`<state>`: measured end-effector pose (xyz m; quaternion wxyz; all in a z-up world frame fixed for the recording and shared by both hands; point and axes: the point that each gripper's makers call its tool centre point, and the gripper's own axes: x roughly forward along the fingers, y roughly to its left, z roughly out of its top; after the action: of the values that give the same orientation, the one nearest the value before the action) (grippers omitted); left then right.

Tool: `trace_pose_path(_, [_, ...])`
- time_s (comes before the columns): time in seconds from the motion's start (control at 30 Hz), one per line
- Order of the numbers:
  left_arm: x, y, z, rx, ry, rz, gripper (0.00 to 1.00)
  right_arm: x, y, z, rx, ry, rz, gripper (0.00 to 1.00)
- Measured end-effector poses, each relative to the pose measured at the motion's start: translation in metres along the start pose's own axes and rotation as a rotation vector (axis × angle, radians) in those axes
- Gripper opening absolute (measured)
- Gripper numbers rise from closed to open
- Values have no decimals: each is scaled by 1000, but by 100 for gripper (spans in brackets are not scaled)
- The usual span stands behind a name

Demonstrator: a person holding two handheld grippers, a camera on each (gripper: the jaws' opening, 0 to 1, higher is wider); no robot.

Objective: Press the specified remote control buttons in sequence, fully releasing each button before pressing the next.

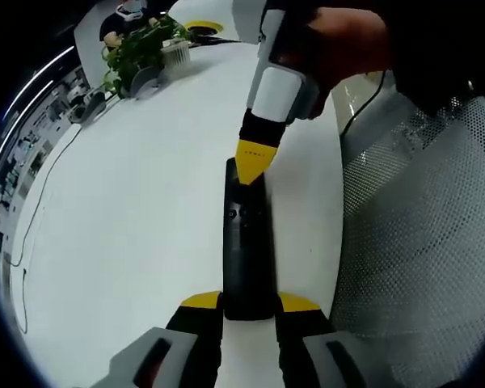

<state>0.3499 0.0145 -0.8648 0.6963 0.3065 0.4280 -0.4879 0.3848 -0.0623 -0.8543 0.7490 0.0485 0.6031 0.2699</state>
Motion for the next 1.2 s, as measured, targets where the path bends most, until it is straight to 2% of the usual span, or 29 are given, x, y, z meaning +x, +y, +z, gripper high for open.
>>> trace_pose_path(0.17, [0,0,0,2,-3,-1,25,0,0,0,17,-7,4,0])
trace_pose_path(0.53, [0,0,1,12,0,-7,25,3,12,9,-79,-53,10,0])
trace_pose_path(0.63, [0,0,1,12,2,-8,25,7,10,6,-88,-31,2,0])
trace_pose_path(0.87, [1,0,1,11,15,-9,25,6,9,7,-83,-43,2,0])
trace_pose_path(1.2, [1,1,1,9,16,-8,25,8,10,9,-168,-51,-43,0])
